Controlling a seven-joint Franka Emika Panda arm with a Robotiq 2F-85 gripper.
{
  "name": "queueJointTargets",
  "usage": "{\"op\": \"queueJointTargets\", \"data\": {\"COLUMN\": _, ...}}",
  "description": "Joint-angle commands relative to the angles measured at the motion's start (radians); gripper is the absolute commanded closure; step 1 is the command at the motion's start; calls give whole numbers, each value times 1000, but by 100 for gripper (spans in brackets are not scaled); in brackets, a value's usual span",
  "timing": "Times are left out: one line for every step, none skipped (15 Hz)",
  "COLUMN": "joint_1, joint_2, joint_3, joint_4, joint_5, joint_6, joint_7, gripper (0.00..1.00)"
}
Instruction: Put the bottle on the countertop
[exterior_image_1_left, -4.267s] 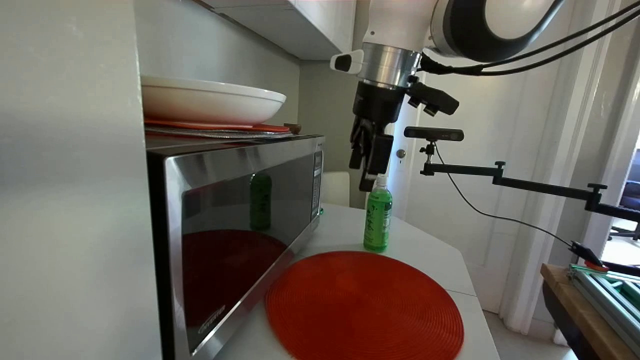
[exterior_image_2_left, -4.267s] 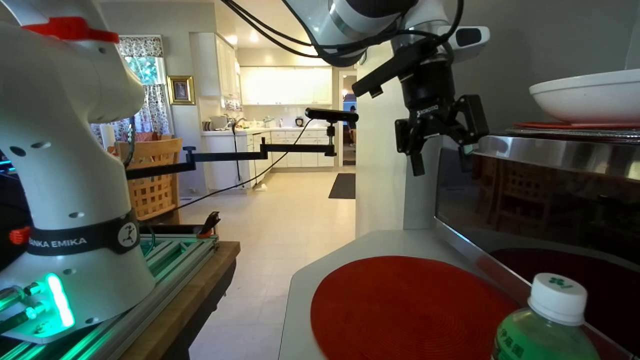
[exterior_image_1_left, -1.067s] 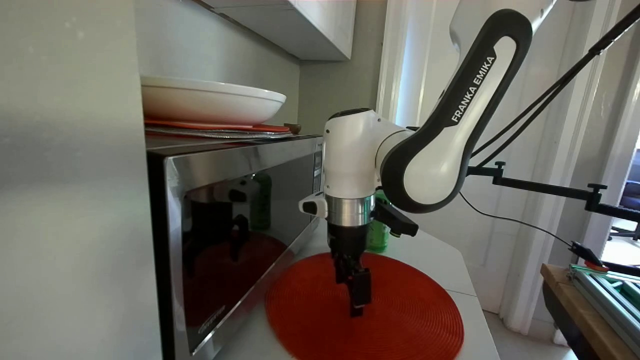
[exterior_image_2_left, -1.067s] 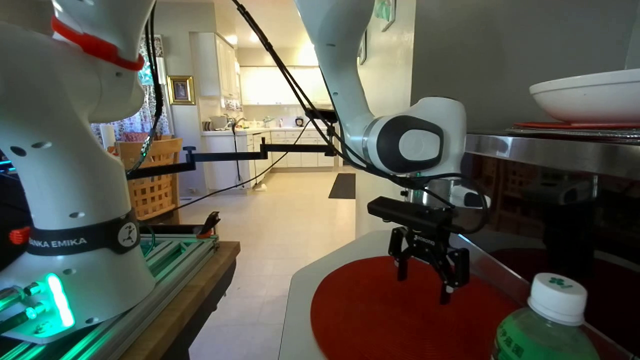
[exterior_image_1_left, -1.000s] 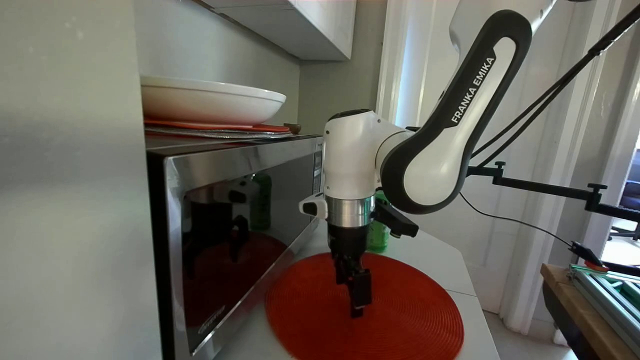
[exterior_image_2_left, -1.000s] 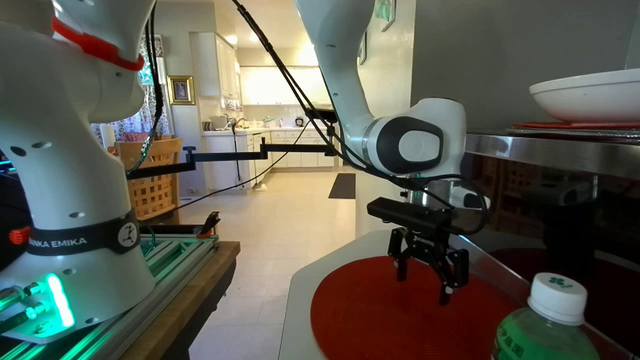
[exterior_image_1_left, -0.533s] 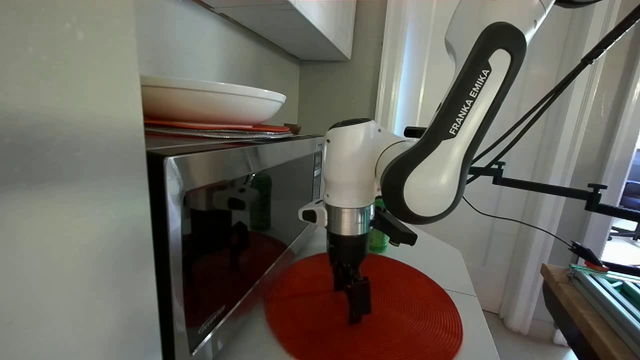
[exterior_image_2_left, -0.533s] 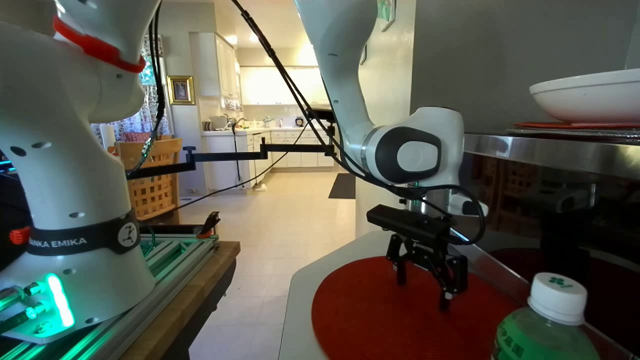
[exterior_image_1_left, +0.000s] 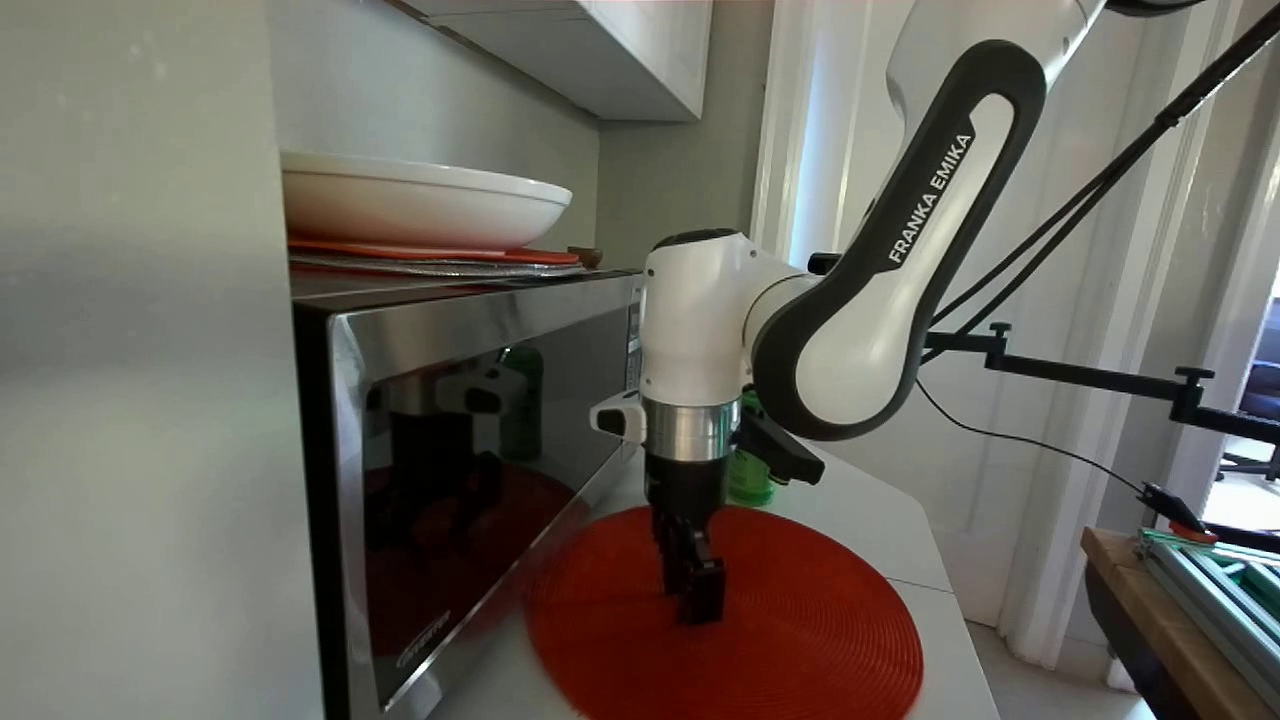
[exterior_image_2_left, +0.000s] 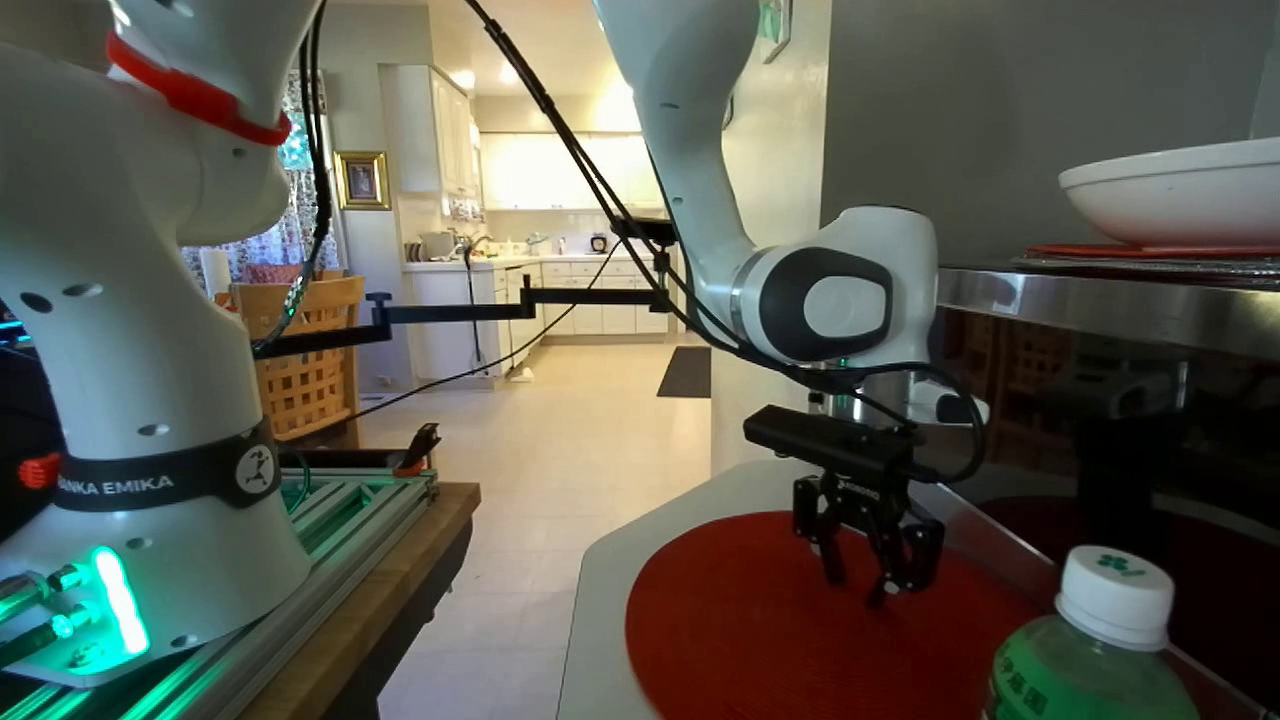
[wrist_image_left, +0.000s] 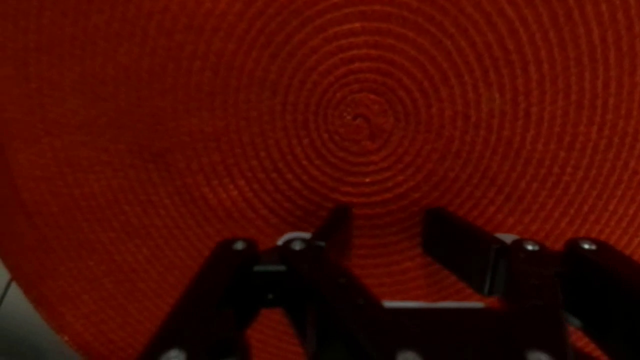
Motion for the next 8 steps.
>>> {"op": "queueJointTargets", "data": {"joint_1": -4, "joint_2": 35, "joint_3": 3, "joint_4": 21, "joint_5": -6, "joint_6": 12, "joint_7": -17, "gripper": 88}}
{"op": "queueJointTargets", "data": {"joint_1": -2, "joint_2": 36, "joint_3": 3, "joint_4": 21, "joint_5": -7, "joint_6": 11, "joint_7": -16, "gripper": 95}}
{"op": "queueJointTargets", "data": {"joint_1": -1, "joint_2": 39, "joint_3": 2, "joint_4": 22, "joint_5": -8, "joint_6": 9, "joint_7": -15, "gripper": 100}}
{"op": "queueJointTargets", "data": {"joint_1": 0, "joint_2": 42, "joint_3": 2, "joint_4": 23, "joint_5": -8, "joint_6": 8, "joint_7": -15, "gripper": 100}}
{"op": "queueJointTargets", "data": {"joint_1": 2, "joint_2": 43, "joint_3": 0, "joint_4": 22, "joint_5": -12, "joint_6": 6, "joint_7": -16, "gripper": 100}}
{"op": "queueJointTargets", "data": {"joint_1": 6, "joint_2": 39, "joint_3": -1, "joint_4": 15, "joint_5": -15, "joint_6": 8, "joint_7": -11, "gripper": 100}}
{"op": "queueJointTargets", "data": {"joint_1": 9, "joint_2": 24, "joint_3": 0, "joint_4": -1, "joint_5": -21, "joint_6": 18, "joint_7": -14, "gripper": 75}}
{"op": "queueJointTargets", "data": {"joint_1": 12, "joint_2": 11, "joint_3": 2, "joint_4": -12, "joint_5": -27, "joint_6": 25, "joint_7": -18, "gripper": 73}}
